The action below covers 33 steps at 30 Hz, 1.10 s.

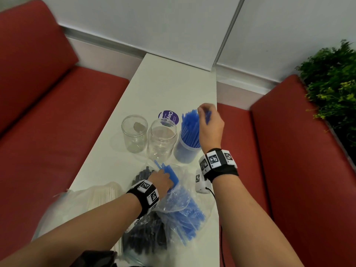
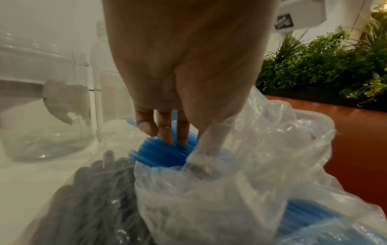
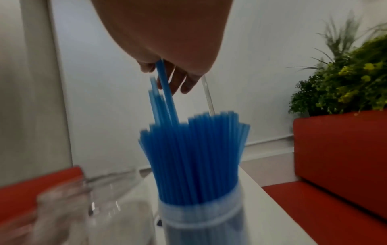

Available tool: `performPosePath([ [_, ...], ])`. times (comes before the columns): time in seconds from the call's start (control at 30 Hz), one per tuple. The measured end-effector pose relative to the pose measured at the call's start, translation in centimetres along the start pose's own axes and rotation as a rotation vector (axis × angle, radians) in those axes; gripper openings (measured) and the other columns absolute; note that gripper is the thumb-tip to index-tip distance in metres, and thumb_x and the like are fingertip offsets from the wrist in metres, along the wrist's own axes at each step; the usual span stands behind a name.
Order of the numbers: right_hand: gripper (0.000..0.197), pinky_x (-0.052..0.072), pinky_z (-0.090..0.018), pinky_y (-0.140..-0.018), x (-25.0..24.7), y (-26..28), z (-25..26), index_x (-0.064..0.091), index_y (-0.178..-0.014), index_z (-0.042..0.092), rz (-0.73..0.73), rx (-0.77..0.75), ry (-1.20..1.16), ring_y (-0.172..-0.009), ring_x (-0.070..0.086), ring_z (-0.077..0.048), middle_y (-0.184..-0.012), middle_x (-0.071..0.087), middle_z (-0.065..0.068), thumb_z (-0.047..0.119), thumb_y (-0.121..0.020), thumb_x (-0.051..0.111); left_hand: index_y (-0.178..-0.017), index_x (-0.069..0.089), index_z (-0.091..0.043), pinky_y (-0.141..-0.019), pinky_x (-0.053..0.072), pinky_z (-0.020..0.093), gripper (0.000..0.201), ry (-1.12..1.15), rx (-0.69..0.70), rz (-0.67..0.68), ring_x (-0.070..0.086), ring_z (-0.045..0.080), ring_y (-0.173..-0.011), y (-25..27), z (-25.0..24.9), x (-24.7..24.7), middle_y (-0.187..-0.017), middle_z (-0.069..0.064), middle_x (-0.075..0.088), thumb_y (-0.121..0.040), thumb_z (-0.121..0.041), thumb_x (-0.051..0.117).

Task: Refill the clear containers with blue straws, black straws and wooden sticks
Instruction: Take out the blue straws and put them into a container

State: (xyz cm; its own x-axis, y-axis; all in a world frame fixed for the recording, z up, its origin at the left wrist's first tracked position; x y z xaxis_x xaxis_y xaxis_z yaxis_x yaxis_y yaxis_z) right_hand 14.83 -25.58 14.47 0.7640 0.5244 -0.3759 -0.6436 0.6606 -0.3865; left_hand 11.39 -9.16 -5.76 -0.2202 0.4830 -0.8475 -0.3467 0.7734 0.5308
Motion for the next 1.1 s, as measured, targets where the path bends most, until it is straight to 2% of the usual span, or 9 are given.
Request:
performPosePath([
  [0.07,0.023,0.047,-0.036,-0.103,1.4,1.1,-1.7,0.066,-0.119,0.014,0.11,0.036,0.131,-0.104,0.06,-0.011,-0.11,0.068,0.004,0.028,-0.106,0.052,-0.134,0.052,-0.02,-0.107,0.031,0.048,0.034,-0.079,0.003,-0.019,0.025,0.037,-0.14,0.1,-0.2,-0.4,-0.151,0.013,0.029,-0.101,-0.022,0.046],
  [0.17,0.044,0.009,-0.044,-0.127,2.7,2.4,-4.4,0.052,-0.145,0.01,0.266,0.105,0.442,-0.151,0.028,-0.025,-0.153,0.049,-0.008,0.034,-0.108,0.047,-0.145,0.038,-0.016,-0.109,0.028,0.051,0.049,-0.095,0.078,-0.087,0.02,0.035,-0.143,-0.2,-0.6,-0.4,-0.156,0.01,0.02,-0.098,-0.023,0.05],
  [0.37,0.057,-0.005,-0.046,-0.126,1.5,1.7,-0.6,0.027,-0.16,0.019,0.064,-0.169,0.512,-0.158,0.005,-0.032,-0.169,0.019,-0.011,0.035,-0.108,0.046,-0.154,0.018,-0.018,-0.11,0.021,0.061,0.076,-0.102,0.166,0.03,0.008,0.032,-0.149,-1.1,-0.8,2.5,-0.162,0.003,0.012,-0.092,-0.036,0.057],
  [0.47,0.06,-0.009,-0.051,-0.126,4.2,2.7,-2.1,0.017,-0.163,0.018,0.317,-0.17,0.86,-0.158,-0.004,-0.031,-0.171,0.004,-0.009,0.045,-0.11,0.029,-0.151,0.024,-0.015,-0.104,0.026,0.06,0.079,-0.167,0.165,0.006,0.022,0.036,-0.14,-0.9,-0.6,2.8,-0.157,0.007,0.02,-0.087,-0.037,0.064],
  [0.57,0.067,-0.007,-0.053,-0.125,5.4,3.9,-4.4,0.009,-0.164,0.016,0.485,-0.095,0.953,-0.158,-0.01,-0.027,-0.172,-0.001,-0.006,0.051,-0.108,0.023,-0.147,0.029,-0.011,-0.105,0.025,0.062,0.064,-0.209,0.148,-0.067,0.028,0.04,-0.135,-0.6,-0.7,2.2,-0.154,0.012,0.023,-0.094,-0.03,0.057],
  [0.7,0.075,-0.006,-0.063,-0.122,2.6,2.0,-2.8,0.016,-0.163,0.026,0.202,0.001,0.766,-0.156,-0.01,-0.037,-0.171,-0.002,-0.01,0.063,-0.102,0.036,-0.14,0.041,-0.012,-0.108,0.022,0.059,0.043,-0.263,0.149,-0.1,0.032,0.036,-0.134,0.0,-1.1,0.8,-0.149,0.014,0.032,-0.098,-0.023,0.047],
  [0.8,0.11,0.003,-0.07,-0.118,2.0,1.8,-5.6,-0.002,-0.161,0.039,0.286,0.268,0.721,-0.152,-0.011,-0.048,-0.168,-0.018,-0.014,0.083,-0.079,0.057,-0.144,0.036,-0.009,-0.111,0.025,0.057,0.047,-0.281,0.171,-0.076,0.032,0.036,-0.137,0.5,-1.5,0.0,-0.152,0.016,0.029,-0.099,-0.018,0.045],
  [0.9,0.097,0.043,-0.054,-0.104,2.6,2.3,-6.9,0.017,-0.16,0.042,0.408,0.286,0.694,-0.142,0.026,-0.045,-0.164,0.01,-0.013,0.053,-0.083,0.075,-0.141,0.042,-0.008,-0.104,0.04,0.052,0.046,-0.233,0.168,-0.04,0.047,0.033,-0.129,1.2,-1.4,0.0,-0.144,0.013,0.046,-0.095,-0.012,0.049],
  [1.1,0.046,0.049,-0.034,-0.085,0.9,0.8,-5.1,0.057,-0.14,0.021,0.192,0.194,0.45,-0.115,0.056,-0.031,-0.132,0.047,-0.01,0.018,-0.094,0.063,-0.121,0.058,-0.009,-0.094,0.048,0.044,0.03,-0.203,0.118,-0.062,0.062,0.026,-0.107,2.4,-1.0,-1.0,-0.118,0.007,0.066,-0.091,-0.007,0.056],
])
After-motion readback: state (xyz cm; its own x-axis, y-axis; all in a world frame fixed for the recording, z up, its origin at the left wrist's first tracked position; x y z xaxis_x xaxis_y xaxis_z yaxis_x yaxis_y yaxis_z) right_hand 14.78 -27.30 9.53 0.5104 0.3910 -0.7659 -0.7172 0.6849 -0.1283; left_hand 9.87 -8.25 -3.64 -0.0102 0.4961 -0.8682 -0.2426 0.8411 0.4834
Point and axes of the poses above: each hand's wrist, its own y-axis away from the middle knuckle, its own x-axis out of the palm, z = x × y, the point moved 9 cm from there along -y, towards the middle knuckle
